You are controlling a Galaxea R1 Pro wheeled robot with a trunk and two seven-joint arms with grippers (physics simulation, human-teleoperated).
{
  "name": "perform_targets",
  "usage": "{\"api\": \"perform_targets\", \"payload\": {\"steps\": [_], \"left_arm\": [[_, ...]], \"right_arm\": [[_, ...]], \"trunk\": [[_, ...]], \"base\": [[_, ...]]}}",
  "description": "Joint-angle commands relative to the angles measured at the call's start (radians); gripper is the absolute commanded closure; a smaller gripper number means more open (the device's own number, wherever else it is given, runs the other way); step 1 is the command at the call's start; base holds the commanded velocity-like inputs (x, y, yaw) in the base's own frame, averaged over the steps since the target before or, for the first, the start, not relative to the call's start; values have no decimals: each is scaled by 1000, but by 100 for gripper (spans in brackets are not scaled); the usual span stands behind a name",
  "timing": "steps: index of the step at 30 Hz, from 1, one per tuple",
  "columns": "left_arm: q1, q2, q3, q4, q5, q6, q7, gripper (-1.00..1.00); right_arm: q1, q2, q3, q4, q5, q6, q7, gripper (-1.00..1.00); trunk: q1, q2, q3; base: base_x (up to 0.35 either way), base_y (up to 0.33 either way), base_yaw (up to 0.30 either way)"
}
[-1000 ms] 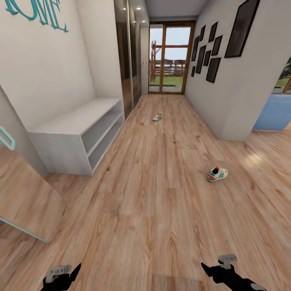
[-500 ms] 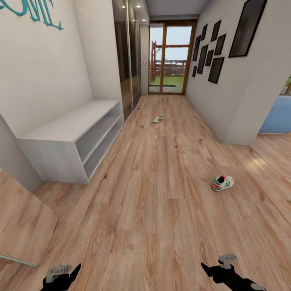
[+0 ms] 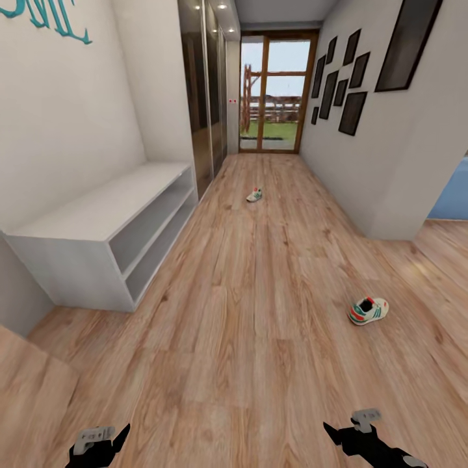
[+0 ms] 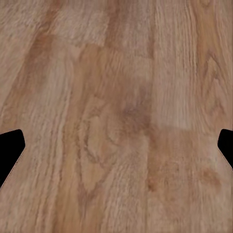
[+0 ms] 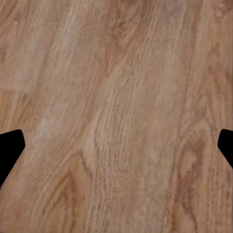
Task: Pick up the two gym shoes and the two sandals from the corridor floor and place them onto the hallstand (shoe rack) in the corridor, making sure they are on the rack and not on the floor. Arrange them so the two gym shoes are next to each other and the two sandals are next to each other.
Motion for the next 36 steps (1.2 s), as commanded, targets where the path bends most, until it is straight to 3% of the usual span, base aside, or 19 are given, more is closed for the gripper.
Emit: {"api": "perform_targets", "payload": {"steps": [1, 36], "left_arm": [[-1, -1, 8, 1, -5, -3, -7, -100], [-1, -1, 8, 1, -6, -3, -7, -100]], "right_arm": [[-1, 0, 7, 1, -10, -2, 4, -100], [-1, -3, 7, 1, -10, -2, 4, -100]], "trunk": [[0, 0, -1], [0, 0, -1]], "base": [[338, 0, 0], [339, 0, 0]]}}
